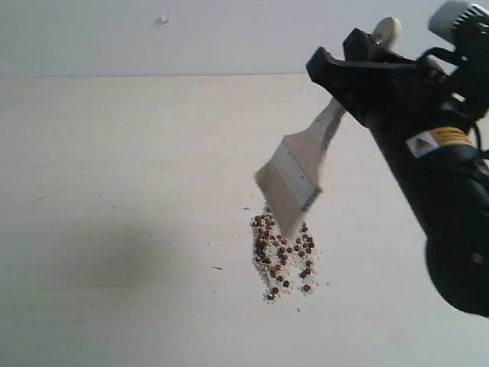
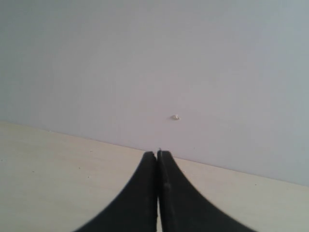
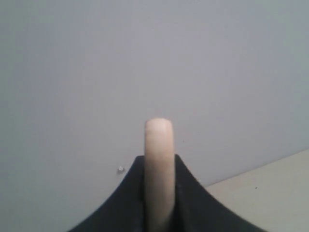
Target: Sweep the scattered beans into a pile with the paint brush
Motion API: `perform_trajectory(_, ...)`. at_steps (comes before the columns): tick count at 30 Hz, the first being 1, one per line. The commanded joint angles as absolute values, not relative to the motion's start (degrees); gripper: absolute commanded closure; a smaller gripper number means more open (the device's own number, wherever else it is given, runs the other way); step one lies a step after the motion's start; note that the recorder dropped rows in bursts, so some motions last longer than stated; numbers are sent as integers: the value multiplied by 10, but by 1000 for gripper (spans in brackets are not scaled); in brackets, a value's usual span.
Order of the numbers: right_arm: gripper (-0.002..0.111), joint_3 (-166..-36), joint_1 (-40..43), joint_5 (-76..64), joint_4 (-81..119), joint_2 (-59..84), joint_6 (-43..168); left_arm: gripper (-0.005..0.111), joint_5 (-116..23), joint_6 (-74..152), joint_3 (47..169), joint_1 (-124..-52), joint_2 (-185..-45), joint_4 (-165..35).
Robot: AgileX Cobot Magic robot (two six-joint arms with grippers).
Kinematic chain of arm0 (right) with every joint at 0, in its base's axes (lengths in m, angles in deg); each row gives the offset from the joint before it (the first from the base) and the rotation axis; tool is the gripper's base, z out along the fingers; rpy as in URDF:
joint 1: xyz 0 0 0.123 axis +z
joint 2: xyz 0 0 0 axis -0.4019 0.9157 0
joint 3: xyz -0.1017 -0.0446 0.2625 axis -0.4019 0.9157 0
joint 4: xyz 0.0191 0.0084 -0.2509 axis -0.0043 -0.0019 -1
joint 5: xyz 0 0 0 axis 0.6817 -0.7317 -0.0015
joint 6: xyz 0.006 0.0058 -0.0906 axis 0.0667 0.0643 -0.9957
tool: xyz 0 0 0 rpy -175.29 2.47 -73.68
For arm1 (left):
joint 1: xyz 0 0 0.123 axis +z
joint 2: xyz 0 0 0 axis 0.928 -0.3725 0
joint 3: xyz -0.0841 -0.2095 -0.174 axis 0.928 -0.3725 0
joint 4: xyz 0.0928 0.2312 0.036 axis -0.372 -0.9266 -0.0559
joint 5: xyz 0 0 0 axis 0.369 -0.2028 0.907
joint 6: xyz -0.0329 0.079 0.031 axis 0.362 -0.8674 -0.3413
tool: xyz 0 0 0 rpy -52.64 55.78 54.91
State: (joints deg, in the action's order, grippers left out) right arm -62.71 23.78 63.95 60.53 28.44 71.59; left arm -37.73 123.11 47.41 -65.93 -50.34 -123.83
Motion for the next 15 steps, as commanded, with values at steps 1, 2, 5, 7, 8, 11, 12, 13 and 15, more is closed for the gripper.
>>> perform_trajectory(1, 108, -535, 236, 644, 557, 187, 710, 107, -374, 1231, 472, -659, -500, -1234)
perform_trajectory(2, 108, -520, 236, 644, 543, 167, 715, 107, -374, 1231, 472, -659, -500, -1234)
perform_trajectory(5, 108, -473, 236, 644, 477, 92, 736, 107, -374, 1231, 472, -659, -500, -1234)
perform_trajectory(7, 108, -457, 236, 627, 428, 44, 738, 107, -374, 1231, 472, -659, -500, -1234)
perform_trajectory(8, 108, -456, 236, 595, 408, 26, 738, 107, -374, 1231, 472, -659, -500, -1234)
perform_trajectory(11, 108, -456, 236, 469, 368, -27, 738, 107, -374, 1231, 472, -659, -500, -1234)
perform_trajectory(12, 108, -456, 236, 422, 350, -45, 738, 107, -374, 1231, 472, -659, -500, -1234)
perform_trajectory(13, 108, -456, 236, 391, 340, -57, 738, 107, -374, 1231, 472, -659, -500, -1234)
perform_trajectory(15, 108, -456, 236, 318, 310, -86, 738, 107, -374, 1231, 472, -659, -500, -1234)
